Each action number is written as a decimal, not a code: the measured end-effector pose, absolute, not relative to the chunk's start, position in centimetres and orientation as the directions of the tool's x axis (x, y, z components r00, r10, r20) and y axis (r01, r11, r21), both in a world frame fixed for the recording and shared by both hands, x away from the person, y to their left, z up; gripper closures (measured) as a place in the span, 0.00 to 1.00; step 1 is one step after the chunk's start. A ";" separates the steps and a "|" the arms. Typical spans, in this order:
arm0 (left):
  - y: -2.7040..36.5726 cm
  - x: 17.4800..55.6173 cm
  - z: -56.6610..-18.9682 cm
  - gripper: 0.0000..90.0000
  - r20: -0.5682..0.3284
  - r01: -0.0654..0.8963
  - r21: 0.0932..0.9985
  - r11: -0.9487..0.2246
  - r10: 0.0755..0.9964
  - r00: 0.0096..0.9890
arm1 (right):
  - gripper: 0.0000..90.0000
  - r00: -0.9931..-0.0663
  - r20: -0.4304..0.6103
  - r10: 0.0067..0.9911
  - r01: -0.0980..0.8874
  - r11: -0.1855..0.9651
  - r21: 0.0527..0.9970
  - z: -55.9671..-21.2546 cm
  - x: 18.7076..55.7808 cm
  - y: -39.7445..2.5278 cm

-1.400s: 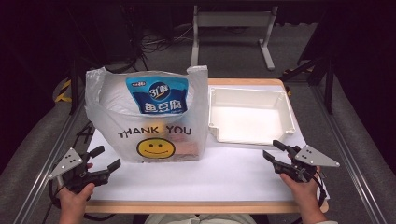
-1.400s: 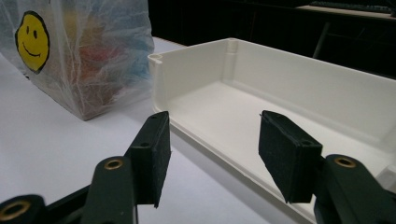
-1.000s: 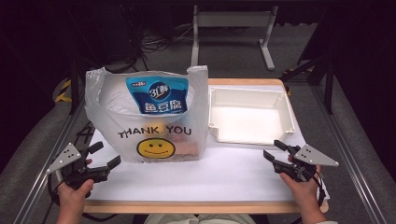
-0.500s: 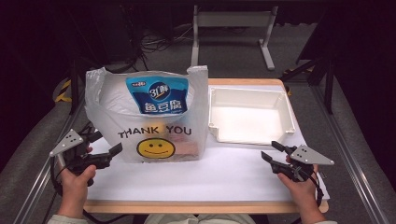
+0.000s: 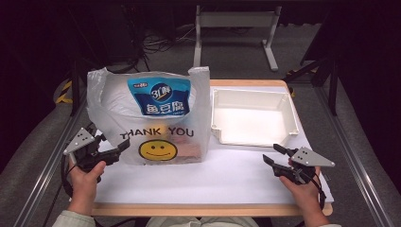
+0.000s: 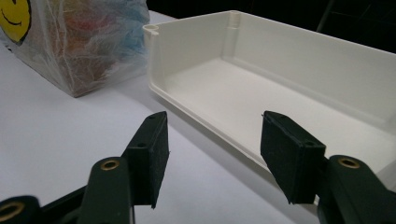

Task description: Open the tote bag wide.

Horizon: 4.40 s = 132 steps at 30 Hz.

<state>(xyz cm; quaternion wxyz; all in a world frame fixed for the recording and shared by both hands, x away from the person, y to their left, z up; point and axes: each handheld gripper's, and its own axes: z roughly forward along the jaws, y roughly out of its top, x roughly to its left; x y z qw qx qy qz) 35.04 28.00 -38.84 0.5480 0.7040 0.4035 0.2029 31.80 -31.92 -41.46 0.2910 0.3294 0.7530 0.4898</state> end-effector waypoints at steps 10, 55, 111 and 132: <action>28.0 34.9 -39.1 0.83 -0.116 0.334 0.933 -0.131 0.773 0.624 | 0.48 -0.619 -0.120 0.776 0.212 0.312 0.926 -41.5 31.8 -31.8; 28.2 34.4 -38.8 0.99 -0.090 0.339 0.925 -0.172 0.767 0.635 | 0.39 -0.793 -0.134 0.594 0.109 0.354 0.929 -33.6 36.0 -18.8; 28.9 35.3 -40.8 0.99 -0.095 0.410 0.881 -0.234 0.764 0.638 | 0.99 -0.813 -0.035 0.581 0.248 0.401 0.882 -37.6 39.6 -13.7; 28.9 36.0 -42.5 0.99 -0.178 0.529 0.801 -0.280 0.733 0.657 | 0.99 -0.824 -0.031 0.566 0.281 0.456 0.845 -39.3 39.5 -13.6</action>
